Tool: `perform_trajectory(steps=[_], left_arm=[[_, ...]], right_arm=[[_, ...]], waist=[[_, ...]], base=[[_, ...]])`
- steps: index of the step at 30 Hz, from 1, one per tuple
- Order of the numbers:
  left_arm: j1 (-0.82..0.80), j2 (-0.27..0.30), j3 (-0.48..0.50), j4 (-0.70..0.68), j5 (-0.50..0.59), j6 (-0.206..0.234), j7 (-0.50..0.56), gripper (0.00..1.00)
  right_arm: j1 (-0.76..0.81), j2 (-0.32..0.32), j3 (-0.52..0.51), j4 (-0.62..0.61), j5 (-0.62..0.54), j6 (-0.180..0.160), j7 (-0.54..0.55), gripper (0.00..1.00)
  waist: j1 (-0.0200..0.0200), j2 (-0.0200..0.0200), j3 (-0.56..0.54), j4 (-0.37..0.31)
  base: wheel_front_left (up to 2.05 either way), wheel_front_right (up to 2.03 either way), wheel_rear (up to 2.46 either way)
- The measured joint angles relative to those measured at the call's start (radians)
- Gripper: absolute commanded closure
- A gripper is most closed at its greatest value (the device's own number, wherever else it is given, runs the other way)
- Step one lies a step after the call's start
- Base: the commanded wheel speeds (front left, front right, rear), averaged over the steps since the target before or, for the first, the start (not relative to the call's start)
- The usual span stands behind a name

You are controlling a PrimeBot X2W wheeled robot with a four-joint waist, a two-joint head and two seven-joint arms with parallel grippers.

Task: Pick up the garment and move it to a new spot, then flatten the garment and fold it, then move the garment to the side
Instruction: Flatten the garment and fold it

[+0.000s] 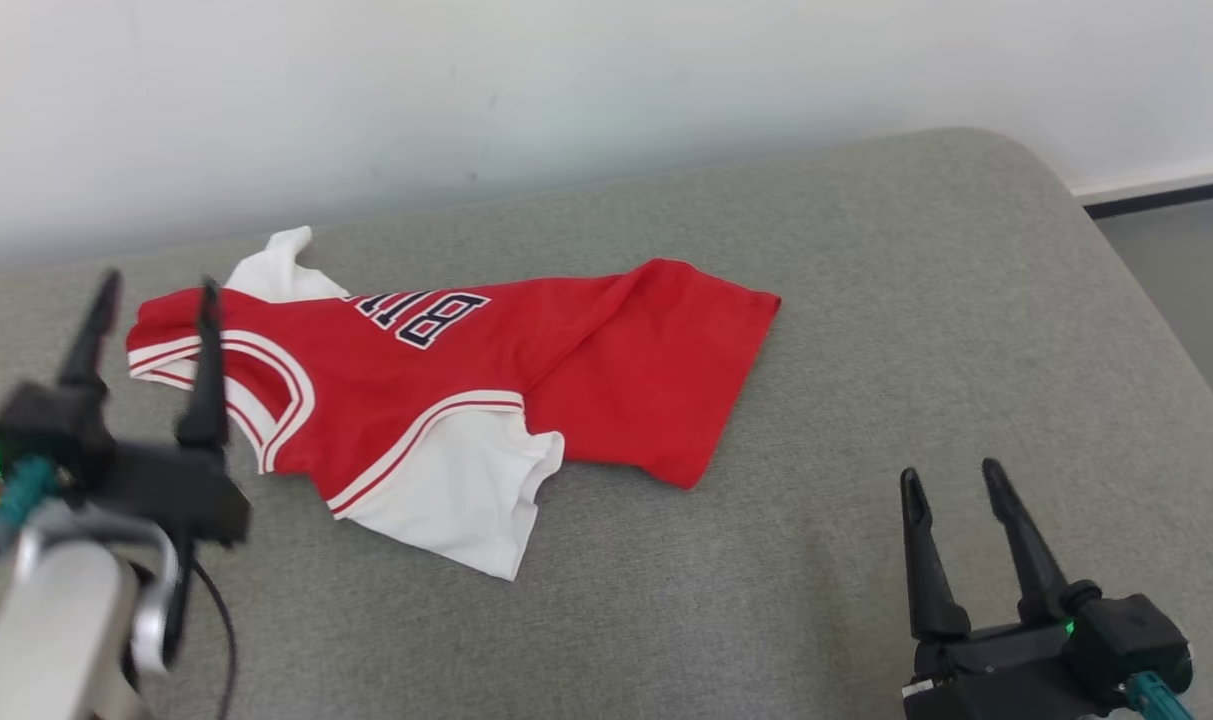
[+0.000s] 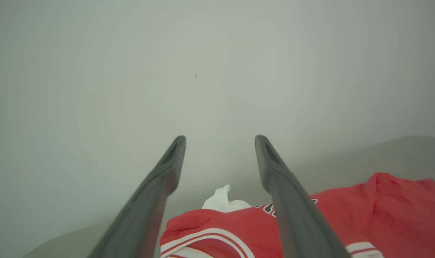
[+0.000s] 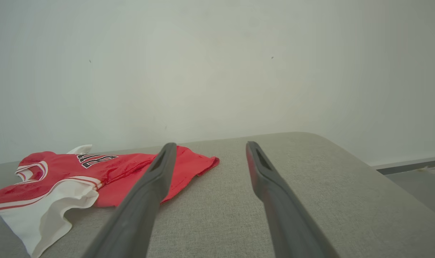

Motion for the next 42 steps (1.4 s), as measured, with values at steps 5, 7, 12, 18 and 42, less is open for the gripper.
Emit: perform_trajectory(steps=[5,7,12,18,42], left_arm=[[0.181,-0.082,0.047,-0.173,0.052,0.019,0.000,0.00],[0.253,-0.114,0.051,-0.226,0.070,0.027,0.000,0.00],[0.380,-0.176,0.056,-0.306,0.124,0.033,0.000,0.00],[0.473,-0.259,0.061,-0.340,0.167,0.025,0.000,0.00],[0.518,-0.390,0.088,-0.291,0.281,-0.097,0.000,0.00]], right_arm=[[-0.006,0.000,0.015,0.079,0.019,0.000,0.000,0.00],[-0.014,0.001,0.020,0.109,0.026,0.000,0.000,0.00],[-0.036,0.000,0.029,0.171,0.026,0.000,0.000,0.00],[-0.078,0.000,0.040,0.283,0.046,0.000,0.000,0.00],[-0.434,-0.071,0.154,0.926,0.352,0.000,0.000,1.00]], waist=[[0.0000,0.0000,-0.008,0.036],[0.0000,0.0000,-0.011,0.055],[0.0000,0.0000,-0.020,0.108],[0.0000,0.0000,-0.031,0.179],[0.0000,0.0001,-0.018,0.389]], base=[[0.00,0.00,0.00],[0.00,0.00,0.00],[0.00,0.00,0.00],[0.00,0.00,0.00],[0.00,0.00,0.00]])
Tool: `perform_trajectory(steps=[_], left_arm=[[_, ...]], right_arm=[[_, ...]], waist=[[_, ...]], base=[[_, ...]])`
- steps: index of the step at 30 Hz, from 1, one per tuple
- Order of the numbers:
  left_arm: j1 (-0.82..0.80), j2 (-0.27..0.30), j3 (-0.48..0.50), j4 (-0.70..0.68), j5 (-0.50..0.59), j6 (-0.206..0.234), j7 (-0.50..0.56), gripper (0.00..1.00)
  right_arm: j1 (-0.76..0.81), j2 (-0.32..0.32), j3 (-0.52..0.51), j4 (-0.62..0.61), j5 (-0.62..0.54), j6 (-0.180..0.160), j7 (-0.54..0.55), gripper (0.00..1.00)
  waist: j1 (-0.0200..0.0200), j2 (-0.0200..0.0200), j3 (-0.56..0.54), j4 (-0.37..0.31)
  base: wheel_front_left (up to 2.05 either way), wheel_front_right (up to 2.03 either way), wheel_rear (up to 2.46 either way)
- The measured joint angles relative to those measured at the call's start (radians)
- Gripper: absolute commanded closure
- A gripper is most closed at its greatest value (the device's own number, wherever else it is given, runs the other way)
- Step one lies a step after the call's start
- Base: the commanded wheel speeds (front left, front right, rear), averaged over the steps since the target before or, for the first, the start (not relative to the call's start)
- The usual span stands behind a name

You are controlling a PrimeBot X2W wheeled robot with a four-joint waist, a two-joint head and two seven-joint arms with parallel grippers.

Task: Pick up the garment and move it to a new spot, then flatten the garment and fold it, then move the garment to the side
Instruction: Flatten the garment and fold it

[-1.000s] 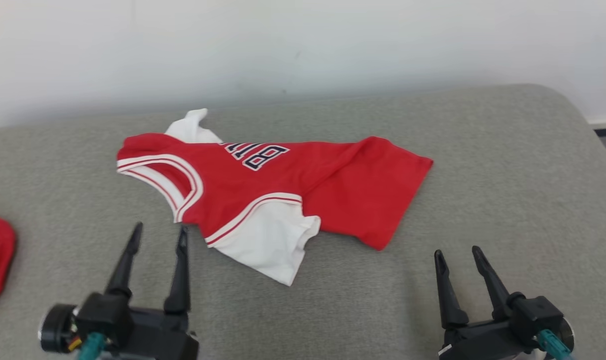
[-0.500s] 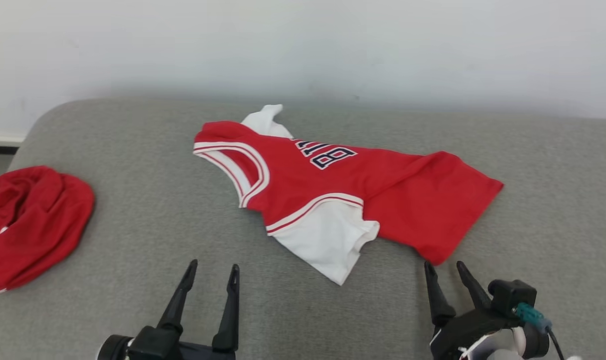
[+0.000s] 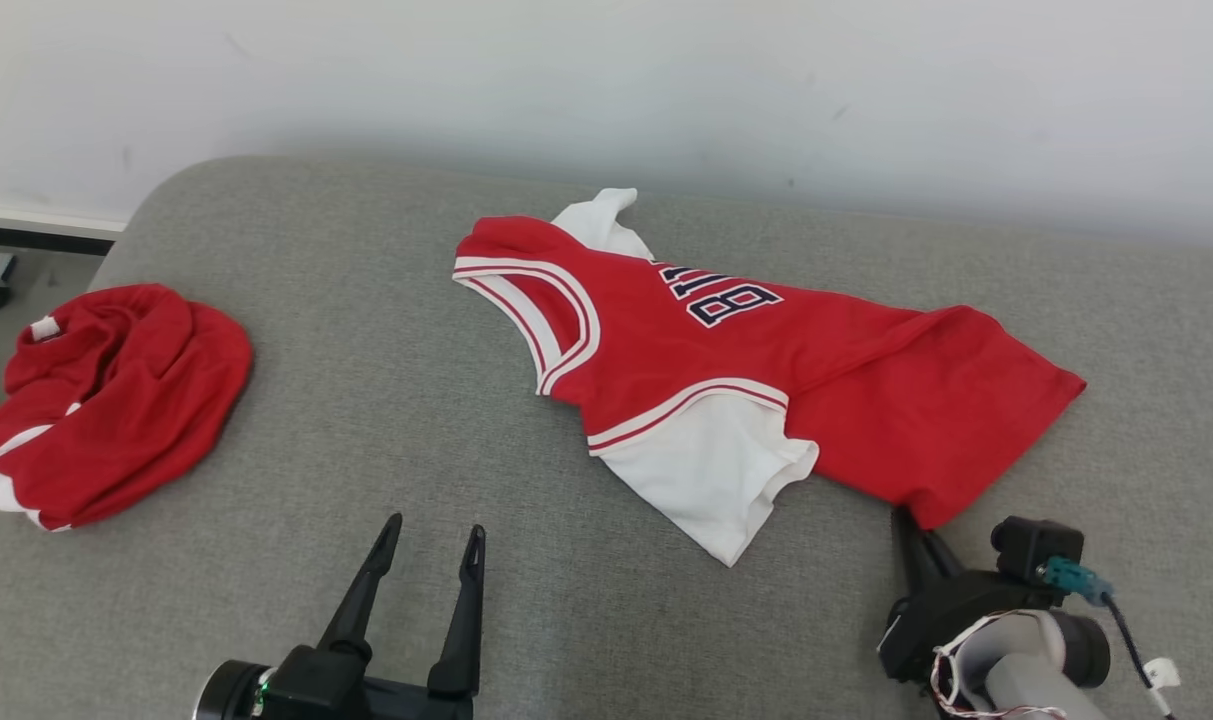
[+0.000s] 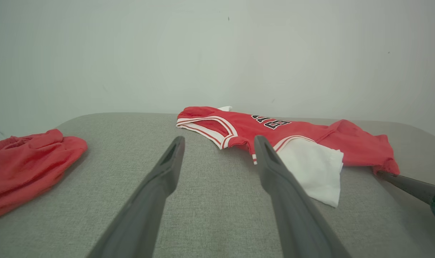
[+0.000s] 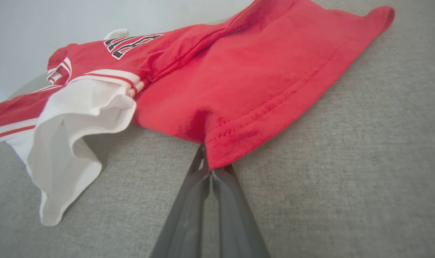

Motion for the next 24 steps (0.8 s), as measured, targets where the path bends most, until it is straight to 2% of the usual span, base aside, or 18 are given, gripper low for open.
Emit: perform_trajectory(steps=[7,15,21,24], left_arm=[[0.002,-0.013,0.028,-0.004,0.010,-0.018,0.000,0.00],[-0.001,-0.028,0.043,-0.005,0.010,-0.042,0.000,0.00],[-0.006,-0.034,0.035,0.006,0.005,-0.053,0.000,0.00],[-0.005,-0.039,0.028,0.018,-0.015,-0.063,0.011,0.00]], right_arm=[[0.021,-0.093,0.024,-0.079,-0.035,0.000,0.000,1.00],[0.094,-0.189,-0.015,-0.177,-0.074,0.000,0.000,1.00],[0.179,-0.235,-0.042,-0.241,-0.088,0.000,0.000,1.00],[0.227,-0.236,-0.006,-0.241,-0.065,0.000,0.000,1.00]], waist=[[0.0000,0.0000,0.013,-0.043],[0.0000,0.0000,0.019,-0.110],[0.0000,0.0000,0.015,-0.140],[0.0000,0.0000,0.013,-0.149]], base=[[0.00,0.00,0.00],[0.00,0.00,0.00],[0.00,0.00,0.00],[0.00,0.00,0.00]])
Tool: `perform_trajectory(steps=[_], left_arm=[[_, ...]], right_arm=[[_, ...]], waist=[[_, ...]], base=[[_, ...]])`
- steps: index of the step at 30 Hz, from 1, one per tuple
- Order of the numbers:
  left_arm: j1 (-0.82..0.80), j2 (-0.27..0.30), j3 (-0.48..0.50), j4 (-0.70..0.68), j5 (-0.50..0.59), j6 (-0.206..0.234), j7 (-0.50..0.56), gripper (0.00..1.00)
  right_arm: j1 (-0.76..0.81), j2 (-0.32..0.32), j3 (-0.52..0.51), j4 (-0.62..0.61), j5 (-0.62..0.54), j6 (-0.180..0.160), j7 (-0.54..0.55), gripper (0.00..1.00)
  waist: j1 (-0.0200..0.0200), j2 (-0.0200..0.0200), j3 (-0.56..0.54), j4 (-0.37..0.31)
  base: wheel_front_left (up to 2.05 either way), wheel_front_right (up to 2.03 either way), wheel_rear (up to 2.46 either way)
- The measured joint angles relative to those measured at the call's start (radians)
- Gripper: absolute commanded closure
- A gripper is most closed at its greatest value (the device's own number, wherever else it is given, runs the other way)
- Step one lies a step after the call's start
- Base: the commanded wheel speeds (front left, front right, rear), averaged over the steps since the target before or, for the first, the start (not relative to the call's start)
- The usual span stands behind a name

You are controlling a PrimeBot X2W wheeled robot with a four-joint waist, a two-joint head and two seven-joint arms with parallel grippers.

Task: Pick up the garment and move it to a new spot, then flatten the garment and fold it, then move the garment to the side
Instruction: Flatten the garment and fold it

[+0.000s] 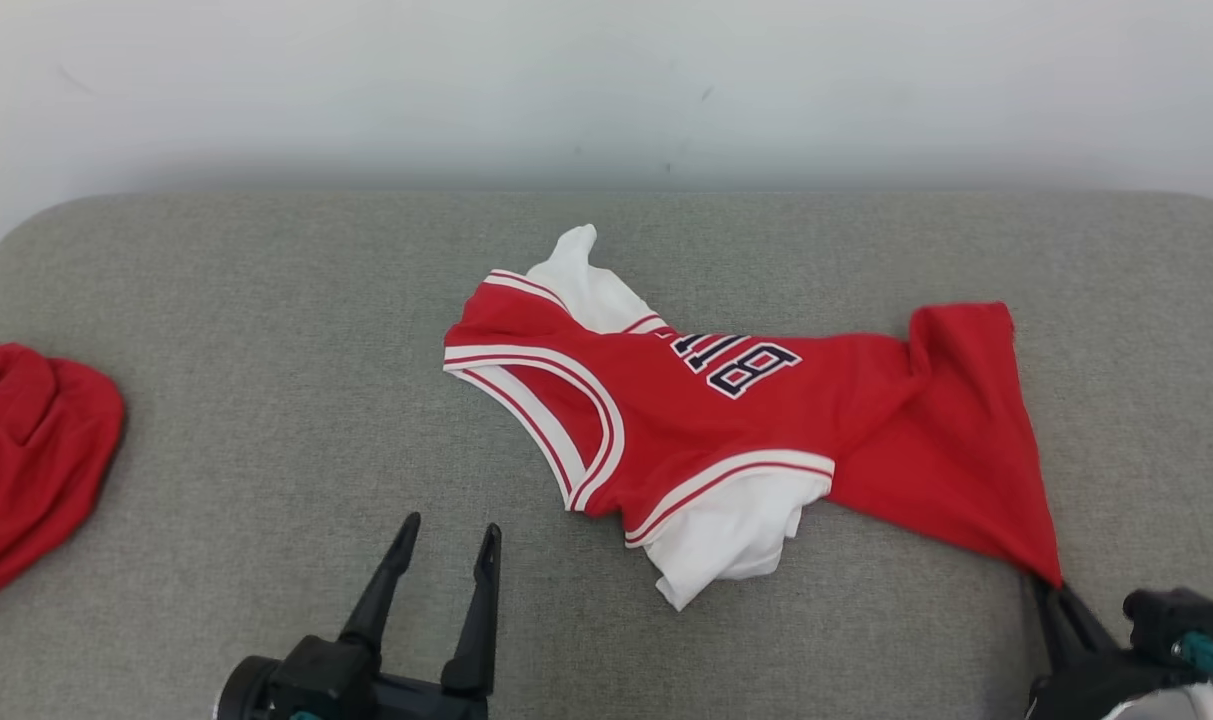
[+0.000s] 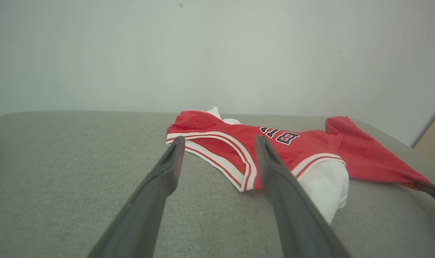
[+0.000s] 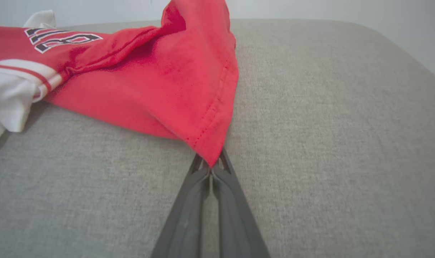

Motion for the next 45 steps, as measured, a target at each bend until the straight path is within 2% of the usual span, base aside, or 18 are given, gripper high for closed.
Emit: perform_trajectory(steps=[1,2,3,7,11,13,16,19,24,30,34,35,45], left_arm=[[0.000,0.000,0.000,0.000,0.000,0.000,0.000,0.00],[0.000,-0.003,-0.005,0.005,-0.015,-0.004,0.009,0.00],[0.000,-0.006,-0.012,0.011,-0.029,-0.009,0.019,0.00],[0.000,-0.024,-0.056,0.041,-0.085,-0.032,0.079,0.00],[-0.012,-0.033,-0.096,0.087,-0.118,-0.040,0.132,0.00],[-0.016,-0.037,-0.115,0.117,-0.153,-0.043,0.170,0.00],[-0.027,-0.043,-0.149,0.145,-0.205,-0.052,0.216,0.00],[-0.060,-0.046,-0.154,0.186,-0.248,-0.050,0.237,0.00],[-0.144,-0.048,-0.165,0.282,-0.281,-0.017,0.242,0.00],[-0.249,-0.050,-0.221,0.402,-0.311,-0.026,0.226,0.00],[-0.309,-0.049,-0.238,0.488,-0.314,-0.008,0.184,0.00],[-0.353,-0.049,-0.255,0.588,-0.353,-0.027,0.120,1.00],[-0.395,-0.031,-0.222,0.659,-0.415,-0.061,0.015,1.00]], right_arm=[[0.000,0.000,0.000,0.000,0.000,0.000,0.000,1.00],[0.010,0.000,0.009,0.010,0.010,0.000,0.006,0.95],[0.016,-0.001,0.011,0.016,0.015,0.000,0.007,0.00],[0.019,-0.004,-0.031,0.022,0.002,0.000,0.003,0.00],[0.037,-0.002,-0.176,-0.054,-0.086,0.000,0.002,0.00],[0.059,0.021,-0.261,-0.118,-0.143,0.000,0.000,0.00],[0.106,0.078,-0.331,-0.188,-0.213,0.000,0.000,0.00],[0.132,0.120,-0.353,-0.230,-0.255,0.000,0.000,0.00],[0.138,0.162,-0.355,-0.277,-0.281,0.000,0.000,0.00],[0.137,0.169,-0.354,-0.301,-0.286,0.000,0.000,0.00],[0.135,0.169,-0.352,-0.309,-0.286,0.000,0.000,0.00],[0.137,0.177,-0.358,-0.323,-0.289,0.000,0.000,0.00],[0.169,0.180,-0.377,-0.333,-0.288,0.000,0.000,0.00]], waist=[[0.0000,0.0000,0.000,0.000],[0.0000,0.0000,0.000,-0.003],[0.0000,0.0000,-0.001,-0.007],[0.0000,0.0000,0.000,-0.018],[0.0000,0.0000,-0.001,-0.033],[0.0000,0.0000,-0.003,-0.043],[-0.0001,0.0000,-0.004,-0.059],[0.0000,0.0000,-0.004,-0.073],[0.0000,0.0000,0.002,-0.098],[0.0000,0.0000,0.016,-0.130],[0.0000,0.0000,0.023,-0.155],[0.0000,0.0000,0.026,-0.179],[0.0000,-0.0001,0.002,-0.157]], base=[[0.00,0.00,0.00],[0.00,0.00,0.00],[0.00,0.00,0.00],[0.00,0.00,0.00],[0.00,0.00,0.00],[0.00,0.00,0.00],[0.00,0.00,0.00],[0.00,0.00,0.00],[0.00,0.00,0.00],[0.00,0.00,0.00],[0.00,0.00,0.00],[0.00,0.00,0.00],[0.00,0.00,0.00]])
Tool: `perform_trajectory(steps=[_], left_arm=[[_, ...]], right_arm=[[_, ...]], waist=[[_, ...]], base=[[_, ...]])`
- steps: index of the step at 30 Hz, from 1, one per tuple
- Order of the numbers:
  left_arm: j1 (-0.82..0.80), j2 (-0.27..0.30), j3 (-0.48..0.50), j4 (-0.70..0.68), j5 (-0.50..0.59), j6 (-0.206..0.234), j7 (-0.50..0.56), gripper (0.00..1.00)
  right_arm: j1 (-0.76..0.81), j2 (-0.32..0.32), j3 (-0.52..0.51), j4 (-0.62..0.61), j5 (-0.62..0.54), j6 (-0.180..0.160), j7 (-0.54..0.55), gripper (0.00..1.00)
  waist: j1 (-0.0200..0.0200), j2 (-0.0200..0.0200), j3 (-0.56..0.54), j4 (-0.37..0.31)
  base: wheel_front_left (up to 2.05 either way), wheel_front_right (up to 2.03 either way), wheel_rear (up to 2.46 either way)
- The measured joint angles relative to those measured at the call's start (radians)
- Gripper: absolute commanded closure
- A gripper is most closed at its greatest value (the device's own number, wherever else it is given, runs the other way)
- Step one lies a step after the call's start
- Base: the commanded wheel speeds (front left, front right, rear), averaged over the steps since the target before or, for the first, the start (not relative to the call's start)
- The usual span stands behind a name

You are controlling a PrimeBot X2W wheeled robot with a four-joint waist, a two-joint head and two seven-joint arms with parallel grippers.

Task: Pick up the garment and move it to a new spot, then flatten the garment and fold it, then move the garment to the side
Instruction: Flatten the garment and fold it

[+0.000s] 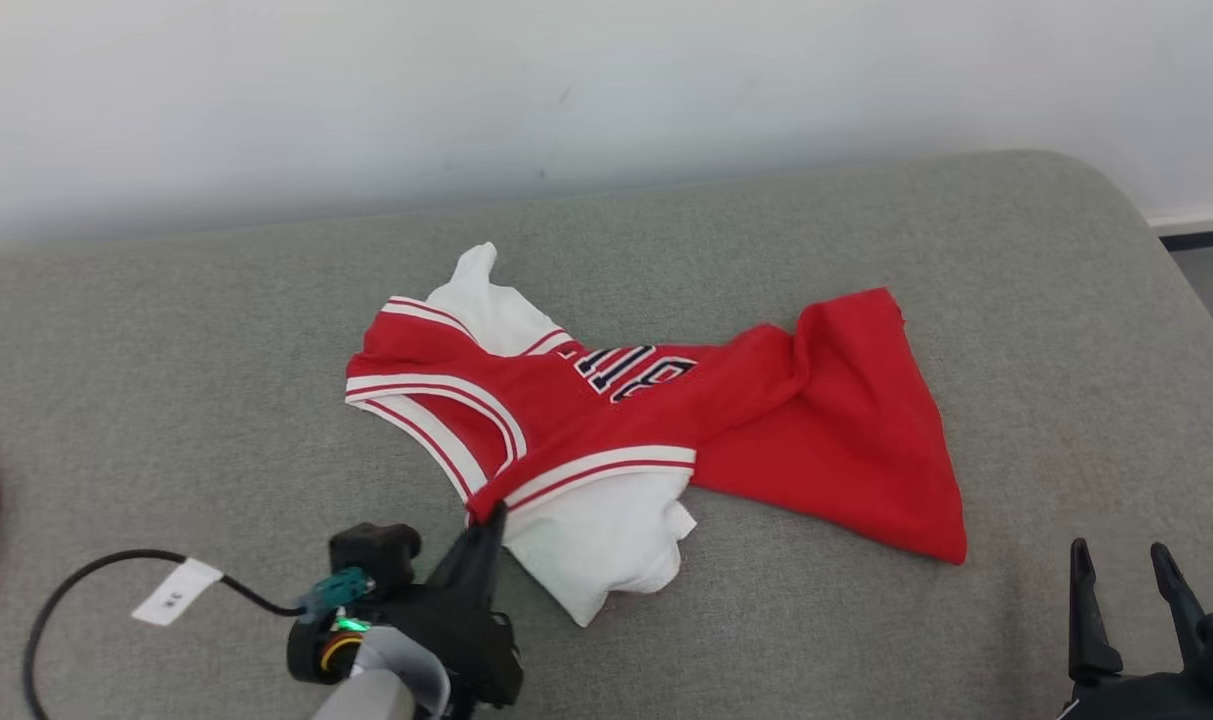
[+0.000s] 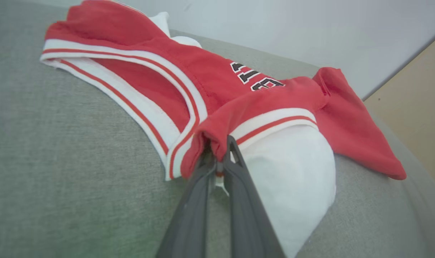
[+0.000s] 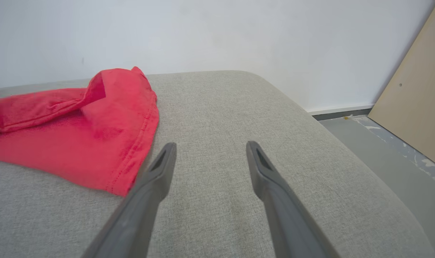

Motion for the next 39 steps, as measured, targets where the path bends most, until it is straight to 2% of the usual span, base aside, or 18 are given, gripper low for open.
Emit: perform_trajectory(steps=[8,12,16,27,28,30,37,39], left_arm=[[0.034,0.109,0.058,-0.071,-0.014,-0.005,-0.016,1.00],[0.052,0.182,0.083,-0.127,-0.017,0.021,0.011,1.00],[0.084,0.232,0.113,-0.172,-0.050,0.046,0.056,1.00],[0.122,0.262,0.117,-0.225,-0.047,0.112,0.087,1.00],[0.123,0.263,0.118,-0.226,-0.046,0.115,0.085,0.73],[0.124,0.263,0.118,-0.232,-0.044,0.126,0.076,0.00],[0.145,0.277,0.117,-0.273,-0.002,0.186,0.042,0.00],[0.156,0.277,0.120,-0.285,-0.002,0.190,0.038,0.00]], right_arm=[[0.027,0.001,0.003,0.011,0.007,0.000,0.000,0.00],[0.035,-0.002,-0.001,0.011,0.008,0.000,0.000,0.00],[0.037,0.007,0.003,0.012,0.007,0.000,0.000,0.00],[0.024,0.016,0.030,0.029,0.008,0.000,0.000,0.00],[0.023,0.016,0.034,0.030,0.009,0.000,0.000,0.00],[0.021,0.012,0.040,0.033,0.013,0.000,0.000,0.00],[0.019,0.018,0.051,0.032,0.017,0.000,0.000,0.00],[0.020,0.018,0.053,0.032,0.018,0.000,0.000,0.00]], waist=[[0.0000,-0.0001,-0.047,0.044],[-0.0001,-0.0001,-0.062,0.065],[-0.0001,-0.0001,-0.068,0.081],[0.0000,-0.0001,-0.052,0.080],[0.0000,-0.0001,-0.051,0.079],[0.0000,0.0000,-0.051,0.078],[-0.0001,-0.0001,-0.062,0.087],[-0.0001,-0.0001,-0.064,0.089]], base=[[0.00,0.00,0.00],[0.00,0.00,0.00],[0.00,0.00,0.00],[0.00,0.00,0.00],[0.00,0.00,0.00],[0.00,0.00,0.00],[0.00,0.00,0.00],[0.00,0.00,0.00]])
